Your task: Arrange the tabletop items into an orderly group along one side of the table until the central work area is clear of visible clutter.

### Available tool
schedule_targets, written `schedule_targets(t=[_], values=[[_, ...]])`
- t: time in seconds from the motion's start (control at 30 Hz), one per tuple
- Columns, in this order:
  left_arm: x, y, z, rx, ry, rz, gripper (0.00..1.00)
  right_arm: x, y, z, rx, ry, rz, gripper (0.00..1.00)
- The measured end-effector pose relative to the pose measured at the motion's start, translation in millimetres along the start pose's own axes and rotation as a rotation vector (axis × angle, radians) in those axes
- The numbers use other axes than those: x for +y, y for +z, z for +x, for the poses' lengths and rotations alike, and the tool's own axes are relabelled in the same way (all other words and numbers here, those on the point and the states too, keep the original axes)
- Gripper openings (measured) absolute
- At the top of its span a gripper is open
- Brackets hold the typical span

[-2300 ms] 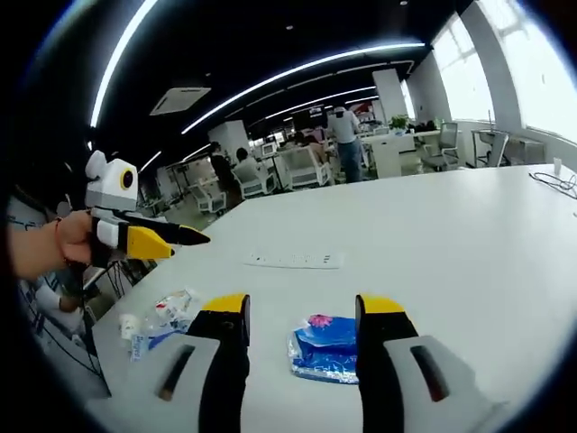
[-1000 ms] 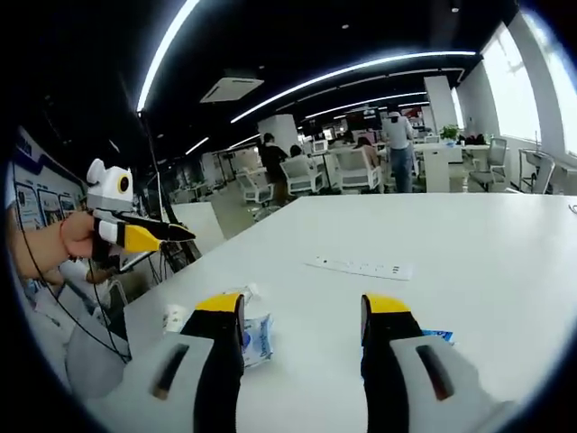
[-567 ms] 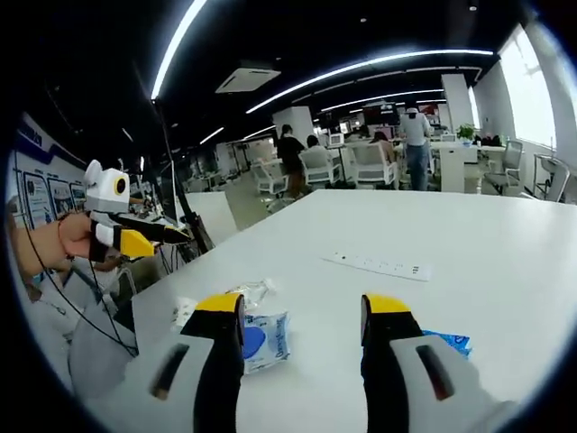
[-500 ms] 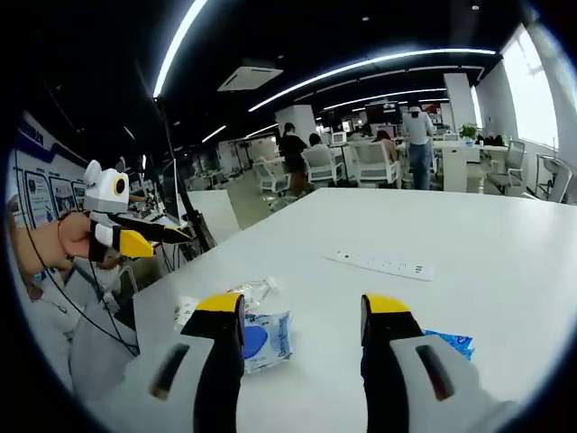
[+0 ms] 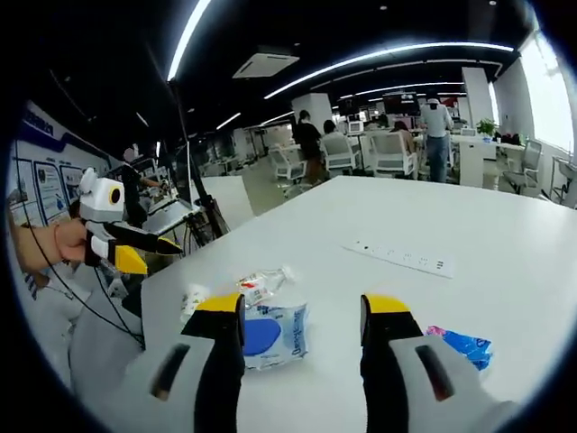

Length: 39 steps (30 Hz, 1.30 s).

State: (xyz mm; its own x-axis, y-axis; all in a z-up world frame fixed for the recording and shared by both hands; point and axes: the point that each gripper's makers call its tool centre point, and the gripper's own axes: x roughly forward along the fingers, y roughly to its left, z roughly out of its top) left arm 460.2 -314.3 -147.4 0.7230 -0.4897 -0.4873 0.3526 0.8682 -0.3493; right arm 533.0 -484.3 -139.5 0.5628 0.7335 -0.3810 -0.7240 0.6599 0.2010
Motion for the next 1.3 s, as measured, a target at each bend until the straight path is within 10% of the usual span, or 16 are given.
schedule_targets(t=[1.3], values=[[30.3, -100.4, 3.1, 0.076, 0.133, -0.214, 0.65, 9.2, -59.7, 57.5, 0.186, 0.111, -0.060, 0.45]])
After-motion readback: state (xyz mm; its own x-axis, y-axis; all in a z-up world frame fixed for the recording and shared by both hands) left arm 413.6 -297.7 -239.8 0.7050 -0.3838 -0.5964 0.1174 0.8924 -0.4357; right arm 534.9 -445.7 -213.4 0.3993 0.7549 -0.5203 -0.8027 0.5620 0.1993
